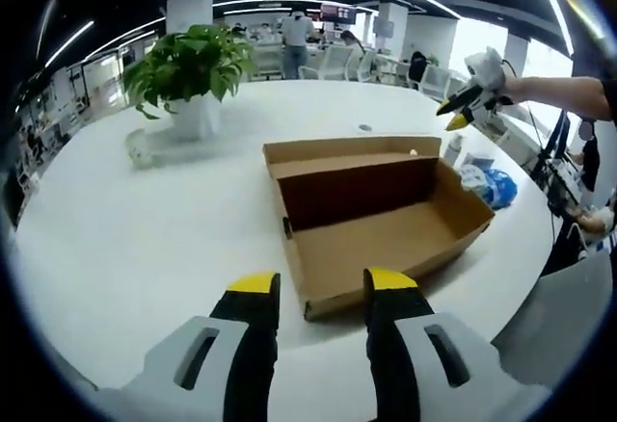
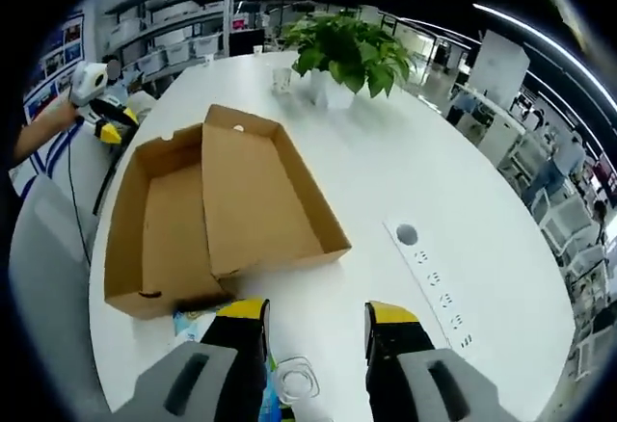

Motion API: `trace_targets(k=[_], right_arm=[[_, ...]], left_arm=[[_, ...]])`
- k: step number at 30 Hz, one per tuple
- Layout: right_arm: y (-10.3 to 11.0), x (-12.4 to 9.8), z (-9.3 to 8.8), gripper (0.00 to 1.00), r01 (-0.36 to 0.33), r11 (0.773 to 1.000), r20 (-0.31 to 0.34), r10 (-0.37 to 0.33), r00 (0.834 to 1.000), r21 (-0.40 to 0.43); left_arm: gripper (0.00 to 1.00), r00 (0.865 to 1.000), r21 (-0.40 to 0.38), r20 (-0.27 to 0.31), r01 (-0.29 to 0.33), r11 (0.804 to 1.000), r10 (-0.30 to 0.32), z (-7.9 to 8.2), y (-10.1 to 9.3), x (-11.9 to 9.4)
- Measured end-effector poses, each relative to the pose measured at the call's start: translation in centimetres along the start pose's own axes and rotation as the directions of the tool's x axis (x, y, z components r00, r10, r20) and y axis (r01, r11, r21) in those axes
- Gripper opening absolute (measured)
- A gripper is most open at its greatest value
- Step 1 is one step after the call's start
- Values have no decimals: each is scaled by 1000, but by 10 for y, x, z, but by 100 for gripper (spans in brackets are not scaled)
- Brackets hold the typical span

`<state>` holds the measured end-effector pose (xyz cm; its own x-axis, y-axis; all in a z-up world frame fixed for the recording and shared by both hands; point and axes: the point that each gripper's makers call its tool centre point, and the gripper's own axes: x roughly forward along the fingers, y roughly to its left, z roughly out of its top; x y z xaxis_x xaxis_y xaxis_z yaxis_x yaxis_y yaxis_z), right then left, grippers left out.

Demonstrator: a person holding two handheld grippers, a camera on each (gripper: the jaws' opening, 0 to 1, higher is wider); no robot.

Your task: Operate the shoe box by opening the lid, removing the specified soft item, and placing it in the target area until the item is outside and the box remains undamaged.

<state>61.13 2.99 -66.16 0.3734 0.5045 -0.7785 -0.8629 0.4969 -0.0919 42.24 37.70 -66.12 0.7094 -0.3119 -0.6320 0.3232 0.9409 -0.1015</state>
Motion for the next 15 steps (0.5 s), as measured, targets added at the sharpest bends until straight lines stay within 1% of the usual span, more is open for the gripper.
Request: trace_targets(k=[6,10,15], right_arm=[[-3,8,10,36,11,998,30,-12,999,58],[-5,16,14,36,22,994,28,-25,999,109],[-7,27,16,35,33,983,28,-38,999,182]], left_arm=[[31,1000,-53,-10,-6,999,5,-3,3,4],[29,1000,-74,-21,-10,997,8,-6,5,9],[22,999,-136,-43,-15,991,9,-12,8,16]])
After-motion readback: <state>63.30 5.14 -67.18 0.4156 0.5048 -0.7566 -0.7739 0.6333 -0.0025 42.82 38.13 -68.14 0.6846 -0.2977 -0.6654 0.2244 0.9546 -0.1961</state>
